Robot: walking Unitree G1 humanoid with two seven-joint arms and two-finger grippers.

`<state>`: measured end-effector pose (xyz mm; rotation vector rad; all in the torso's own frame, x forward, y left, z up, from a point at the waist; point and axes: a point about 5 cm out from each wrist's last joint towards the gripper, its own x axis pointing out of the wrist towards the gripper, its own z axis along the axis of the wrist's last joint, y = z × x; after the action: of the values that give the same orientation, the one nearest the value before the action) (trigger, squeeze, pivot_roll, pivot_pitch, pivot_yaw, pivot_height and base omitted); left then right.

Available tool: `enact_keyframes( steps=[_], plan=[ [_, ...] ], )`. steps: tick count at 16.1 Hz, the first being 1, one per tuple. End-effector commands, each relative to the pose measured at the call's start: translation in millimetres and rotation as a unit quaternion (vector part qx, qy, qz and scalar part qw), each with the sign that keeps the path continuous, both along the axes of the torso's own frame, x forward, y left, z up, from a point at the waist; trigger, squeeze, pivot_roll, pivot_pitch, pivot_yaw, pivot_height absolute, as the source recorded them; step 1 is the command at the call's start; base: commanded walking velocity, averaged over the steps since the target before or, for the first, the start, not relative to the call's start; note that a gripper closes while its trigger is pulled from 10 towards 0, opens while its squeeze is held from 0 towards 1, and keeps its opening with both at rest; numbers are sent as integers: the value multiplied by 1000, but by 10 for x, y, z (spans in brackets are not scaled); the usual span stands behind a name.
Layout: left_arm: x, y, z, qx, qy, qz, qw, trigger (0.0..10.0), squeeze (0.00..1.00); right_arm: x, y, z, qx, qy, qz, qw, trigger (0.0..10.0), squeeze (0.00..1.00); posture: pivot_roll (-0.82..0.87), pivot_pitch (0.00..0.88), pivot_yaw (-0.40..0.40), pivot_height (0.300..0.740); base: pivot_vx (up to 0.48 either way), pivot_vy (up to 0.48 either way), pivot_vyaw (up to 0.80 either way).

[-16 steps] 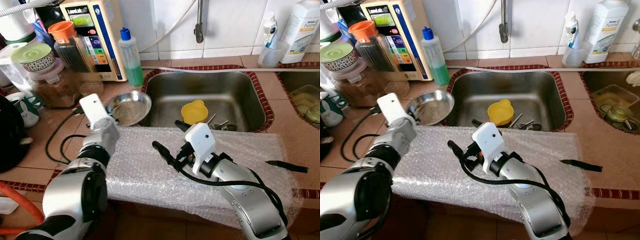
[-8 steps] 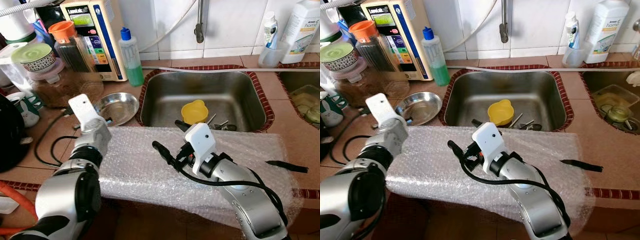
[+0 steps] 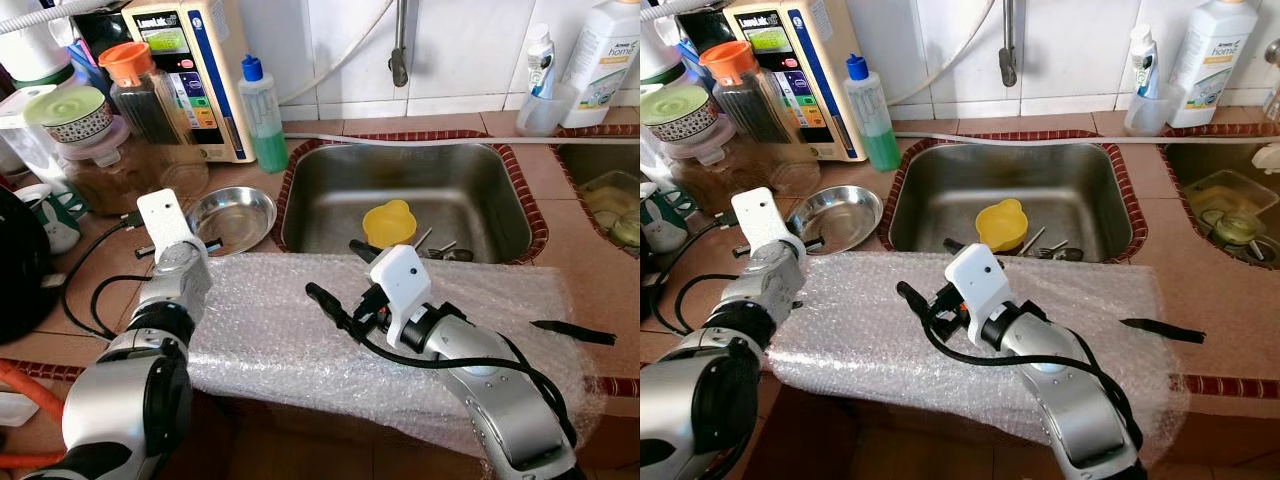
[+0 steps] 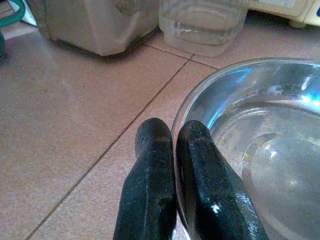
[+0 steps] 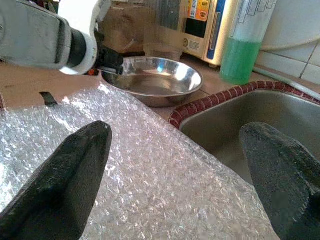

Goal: Kitchen organization

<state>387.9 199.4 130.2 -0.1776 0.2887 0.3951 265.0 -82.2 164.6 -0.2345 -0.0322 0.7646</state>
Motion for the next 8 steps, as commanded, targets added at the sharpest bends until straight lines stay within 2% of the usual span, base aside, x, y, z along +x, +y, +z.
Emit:
enact_keyframes(
  steps=[1, 3, 6, 7, 8],
  plan=[
    [-33, 116, -24, 6, 2, 3, 1000, 0, 0, 21, 2, 40, 0, -11, 5, 1000, 10000, 1000, -370, 69, 140, 740, 0, 0, 0],
    [-43, 164, -1, 12, -17, 4, 1000, 0, 0, 46, -19, 49, -1, -14, 2, 1000, 10000, 1000, -365, 68, 142, 740, 0, 0, 0],
    [-48, 220, 181, 46, -95, 14, 994, 0, 0, 84, -50, 72, -1, -21, -5, 1000, 10000, 1000, -361, 69, 146, 740, 0, 0, 0],
    [-61, 225, 279, 63, -134, 16, 989, 0, 0, 100, -64, 75, 0, -23, -8, 1000, 10000, 1000, -361, 69, 146, 740, 0, 0, 0],
    [-94, 238, 438, 95, -192, 11, 977, 0, 0, 123, -83, 81, 1, -26, -16, 1000, 10000, 1000, -352, 70, 147, 740, 0, 0, 0]
  ],
)
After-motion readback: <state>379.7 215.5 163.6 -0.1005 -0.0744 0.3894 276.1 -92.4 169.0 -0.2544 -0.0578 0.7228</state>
